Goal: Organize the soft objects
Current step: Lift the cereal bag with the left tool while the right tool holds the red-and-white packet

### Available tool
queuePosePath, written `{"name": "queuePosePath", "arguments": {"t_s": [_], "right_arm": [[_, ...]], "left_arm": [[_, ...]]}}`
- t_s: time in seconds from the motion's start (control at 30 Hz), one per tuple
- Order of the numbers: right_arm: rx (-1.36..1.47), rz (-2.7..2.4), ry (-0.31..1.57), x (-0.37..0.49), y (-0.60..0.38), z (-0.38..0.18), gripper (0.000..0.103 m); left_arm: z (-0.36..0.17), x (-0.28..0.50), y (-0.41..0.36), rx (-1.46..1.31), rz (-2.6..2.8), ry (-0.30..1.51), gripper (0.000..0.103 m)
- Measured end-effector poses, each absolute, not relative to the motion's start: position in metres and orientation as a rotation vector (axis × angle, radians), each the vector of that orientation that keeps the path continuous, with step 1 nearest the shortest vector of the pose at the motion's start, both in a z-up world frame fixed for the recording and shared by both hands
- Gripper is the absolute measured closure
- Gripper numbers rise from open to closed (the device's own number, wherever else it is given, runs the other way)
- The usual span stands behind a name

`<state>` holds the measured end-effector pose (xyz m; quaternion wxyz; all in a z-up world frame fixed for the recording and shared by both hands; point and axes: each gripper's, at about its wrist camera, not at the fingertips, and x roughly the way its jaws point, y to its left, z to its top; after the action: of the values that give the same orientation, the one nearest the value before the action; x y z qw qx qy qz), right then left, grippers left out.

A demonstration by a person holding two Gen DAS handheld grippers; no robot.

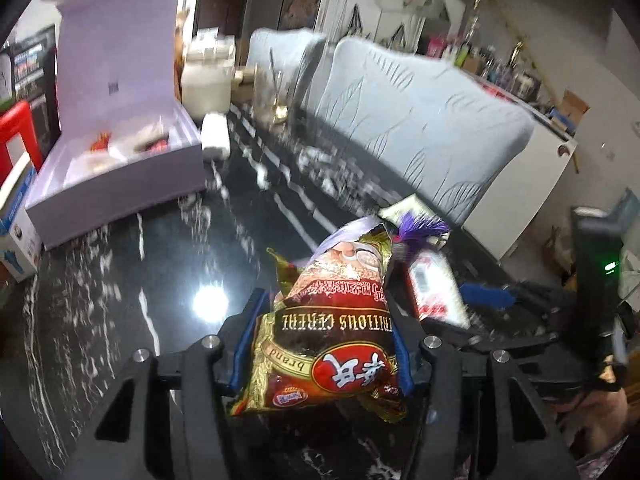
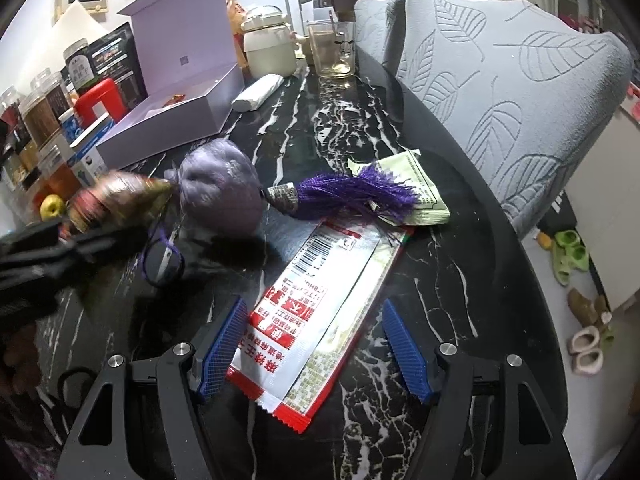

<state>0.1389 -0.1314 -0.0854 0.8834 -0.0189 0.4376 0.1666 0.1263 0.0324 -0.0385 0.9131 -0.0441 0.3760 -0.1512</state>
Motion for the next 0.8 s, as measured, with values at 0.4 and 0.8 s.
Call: {"name": "queuePosePath", "arguments": {"t_s": [0.4, 0.8], "right_arm": [[-0.042, 0.331, 0.913, 0.145, -0.125, -0.086, 0.032], [-0.117, 0.286, 0.912, 0.141, -0.12, -0.085, 0.057]], "left_arm": [[-0.022, 0.12, 0.042, -0.099, -0.292, 0.729, 0.049], [-0.032, 0.115, 0.052, -0.106, -0.256, 0.766, 0.049]]}}
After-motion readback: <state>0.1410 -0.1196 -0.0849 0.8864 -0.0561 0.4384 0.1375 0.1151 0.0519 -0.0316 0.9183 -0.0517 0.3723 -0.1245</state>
